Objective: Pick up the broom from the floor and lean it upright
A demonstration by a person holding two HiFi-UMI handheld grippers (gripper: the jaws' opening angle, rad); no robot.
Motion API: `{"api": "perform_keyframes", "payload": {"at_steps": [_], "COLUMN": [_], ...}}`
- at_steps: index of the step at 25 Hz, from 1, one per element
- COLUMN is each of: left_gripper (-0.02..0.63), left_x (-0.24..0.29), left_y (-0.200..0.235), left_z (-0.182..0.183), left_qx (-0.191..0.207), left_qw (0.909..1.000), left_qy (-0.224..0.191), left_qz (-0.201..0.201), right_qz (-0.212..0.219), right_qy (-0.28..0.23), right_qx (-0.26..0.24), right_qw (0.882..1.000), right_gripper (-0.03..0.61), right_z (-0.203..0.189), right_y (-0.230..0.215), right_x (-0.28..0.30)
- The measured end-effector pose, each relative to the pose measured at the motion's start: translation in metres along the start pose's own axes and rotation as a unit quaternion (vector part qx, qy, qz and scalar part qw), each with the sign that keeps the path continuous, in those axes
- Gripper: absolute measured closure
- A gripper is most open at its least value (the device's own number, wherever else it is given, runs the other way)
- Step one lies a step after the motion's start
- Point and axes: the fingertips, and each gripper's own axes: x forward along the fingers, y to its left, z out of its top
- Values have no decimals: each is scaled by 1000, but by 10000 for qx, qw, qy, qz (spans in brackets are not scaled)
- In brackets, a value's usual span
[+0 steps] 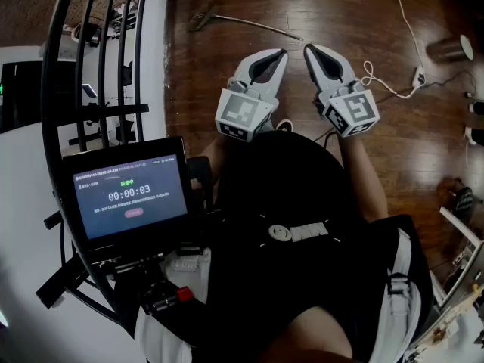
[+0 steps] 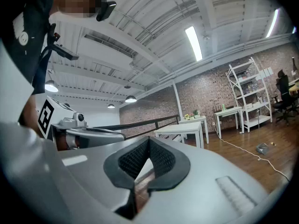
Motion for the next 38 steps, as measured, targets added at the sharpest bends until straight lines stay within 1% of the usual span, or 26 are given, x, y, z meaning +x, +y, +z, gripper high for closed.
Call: {"api": "perform_keyframes", "payload": {"at_steps": [4,6,9,11,14,16,19,20,22,24,26,27,29,30,31,33,36,37,38], "left_gripper": [600,600,600,600,600,600,600,600,600,600,600,600,593,558,568,563,540,529,518], "left_x": [-13,-5,28,48,73,98,134,145,164,178,184,188,207,220,234,260,290,301,312], "left_y": [16,35,94,124,153,193,255,277,316,336,349,356,374,384,392,400,409,414,420], "left_z": [16,14,-5,-13,-13,-11,-15,-18,-24,-22,-36,-45,-66,-80,-94,-128,-185,-212,-246], "left_qx": [-39,-75,-238,-327,-299,-286,-400,-363,-96,179,545,808,1346,1570,1732,1937,2189,2273,2346], "left_qw": [9996,9994,9990,9987,9989,9987,9976,9973,9970,9963,9931,9893,9769,9695,9626,9484,9214,9109,8988], "left_qy": [43,69,231,303,307,366,547,620,762,831,964,1109,1506,1708,1882,2226,2793,2994,3230], "left_qz": [284,332,289,239,195,210,139,114,30,-155,-375,-496,-696,-787,-893,-1156,-1586,-1703,-1811], "right_qz": [62,54,-13,-77,-199,-198,-212,-273,-360,-275,-168,-150,-172,-229,-302,-385,-384,-392,-394], "right_qy": [-24,22,168,207,292,468,641,674,723,794,767,756,764,799,857,990,1090,1130,1184], "right_qx": [77,118,198,224,265,300,436,539,768,797,738,750,801,833,892,1056,1171,1213,1273], "right_qw": [9999,9999,9997,9995,9990,9983,9968,9959,9938,9933,9942,9942,9937,9931,9919,9887,9864,9854,9840], "right_gripper": [575,575,575,575,575,575,575,574,575,575,575,575,575,574,575,575,574,575,575], "right_z": [1,-2,-15,-20,-24,-28,-36,-39,-39,-37,-35,-35,-41,-48,-57,-75,-105,-124,-150], "right_y": [-1,-11,-40,-58,-83,-106,-143,-155,-171,-172,-175,-179,-196,-209,-223,-246,-273,-284,-296], "right_x": [3,21,78,105,129,163,220,241,278,299,313,319,335,344,350,359,371,374,377]}}
